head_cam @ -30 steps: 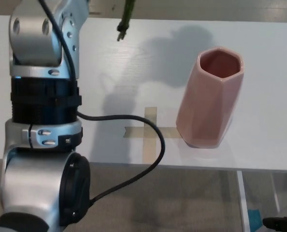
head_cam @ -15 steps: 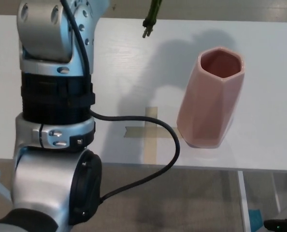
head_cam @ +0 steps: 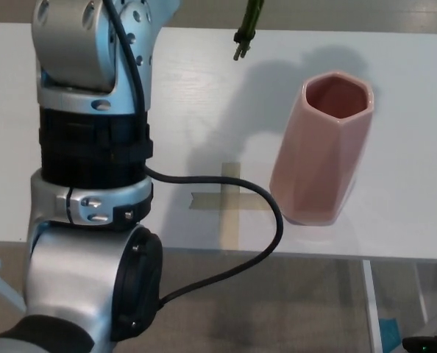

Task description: Use the left hand to pick up the rose and then lift and insert it into the pink vase.

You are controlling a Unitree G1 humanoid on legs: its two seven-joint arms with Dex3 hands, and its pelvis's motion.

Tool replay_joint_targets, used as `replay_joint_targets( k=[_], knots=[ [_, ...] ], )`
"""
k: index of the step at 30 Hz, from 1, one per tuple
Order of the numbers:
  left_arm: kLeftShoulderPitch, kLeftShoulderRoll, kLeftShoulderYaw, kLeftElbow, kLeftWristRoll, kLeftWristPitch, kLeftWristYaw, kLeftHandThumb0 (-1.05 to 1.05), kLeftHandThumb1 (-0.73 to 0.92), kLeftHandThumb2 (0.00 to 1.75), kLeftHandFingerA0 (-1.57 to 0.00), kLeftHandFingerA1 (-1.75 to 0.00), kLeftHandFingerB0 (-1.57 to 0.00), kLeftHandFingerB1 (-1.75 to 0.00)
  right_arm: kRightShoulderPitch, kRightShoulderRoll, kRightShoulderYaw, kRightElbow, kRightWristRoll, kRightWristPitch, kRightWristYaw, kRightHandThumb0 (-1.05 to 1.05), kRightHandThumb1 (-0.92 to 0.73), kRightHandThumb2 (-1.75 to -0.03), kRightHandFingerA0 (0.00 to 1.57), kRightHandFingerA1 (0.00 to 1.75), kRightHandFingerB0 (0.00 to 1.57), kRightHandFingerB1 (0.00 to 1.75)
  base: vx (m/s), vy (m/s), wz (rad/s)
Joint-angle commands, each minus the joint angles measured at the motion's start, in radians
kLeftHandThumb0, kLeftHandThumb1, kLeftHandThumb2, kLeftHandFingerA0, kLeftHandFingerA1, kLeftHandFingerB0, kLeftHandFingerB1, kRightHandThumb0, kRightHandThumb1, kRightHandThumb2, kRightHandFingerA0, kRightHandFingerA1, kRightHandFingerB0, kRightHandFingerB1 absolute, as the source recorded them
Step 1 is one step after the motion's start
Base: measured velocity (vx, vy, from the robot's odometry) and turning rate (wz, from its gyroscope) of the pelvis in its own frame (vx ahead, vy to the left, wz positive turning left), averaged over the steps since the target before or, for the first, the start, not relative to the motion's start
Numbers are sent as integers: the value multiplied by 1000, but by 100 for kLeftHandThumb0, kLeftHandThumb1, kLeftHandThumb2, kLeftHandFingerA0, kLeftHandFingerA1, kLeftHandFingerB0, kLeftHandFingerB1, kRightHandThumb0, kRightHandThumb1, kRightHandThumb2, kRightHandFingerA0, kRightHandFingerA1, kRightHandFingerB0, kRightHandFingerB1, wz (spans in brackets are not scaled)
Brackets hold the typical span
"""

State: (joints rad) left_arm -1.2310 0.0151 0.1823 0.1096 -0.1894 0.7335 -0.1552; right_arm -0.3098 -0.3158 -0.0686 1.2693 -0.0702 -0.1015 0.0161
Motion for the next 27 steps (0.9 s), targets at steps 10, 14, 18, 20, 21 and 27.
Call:
replay_joint_targets(
  k=[10, 14, 18, 20, 21, 27],
  knots=[
    [-95, -68, 10, 8, -92, 39, 35, -20, 85, 65, -99, -139, -82, -87, 6, -6, -2, 3, -1, 20, 12, -30, -58, -57, 59, 47, 54, 43, 0, 0, 0],
    [-109, -84, 18, -6, -109, 70, 67, -20, 85, 65, -102, -138, -81, -88, 8, -4, -4, 6, 0, 20, 17, -29, -58, -57, 58, 47, 54, 43, 0, 0, 0],
    [-131, -101, 37, -9, -136, 92, 87, -21, 85, 67, -101, -141, -81, -86, 10, -7, -1, 3, -2, 19, 22, -29, -58, -57, 59, 47, 54, 43, 0, 0, 0],
    [-137, -103, 40, -4, -142, 93, 91, -21, 85, 66, -102, -142, -81, -86, 9, -7, -3, 3, 0, 20, 22, -29, -58, -57, 59, 47, 54, 43, 0, 0, 0],
    [-147, -109, 47, 3, -150, 94, 96, -20, 85, 66, -103, -142, -81, -86, 7, -6, -7, 3, 4, 21, 21, -29, -58, -57, 58, 47, 54, 43, 0, 0, 0],
    [-149, -130, 56, -8, -173, 106, 112, -18, 85, 65, -106, -141, -83, -87, 2, -5, -4, 4, -1, 28, 21, -29, -58, -57, 58, 47, 54, 43, 0, 0, 0]
  ],
)
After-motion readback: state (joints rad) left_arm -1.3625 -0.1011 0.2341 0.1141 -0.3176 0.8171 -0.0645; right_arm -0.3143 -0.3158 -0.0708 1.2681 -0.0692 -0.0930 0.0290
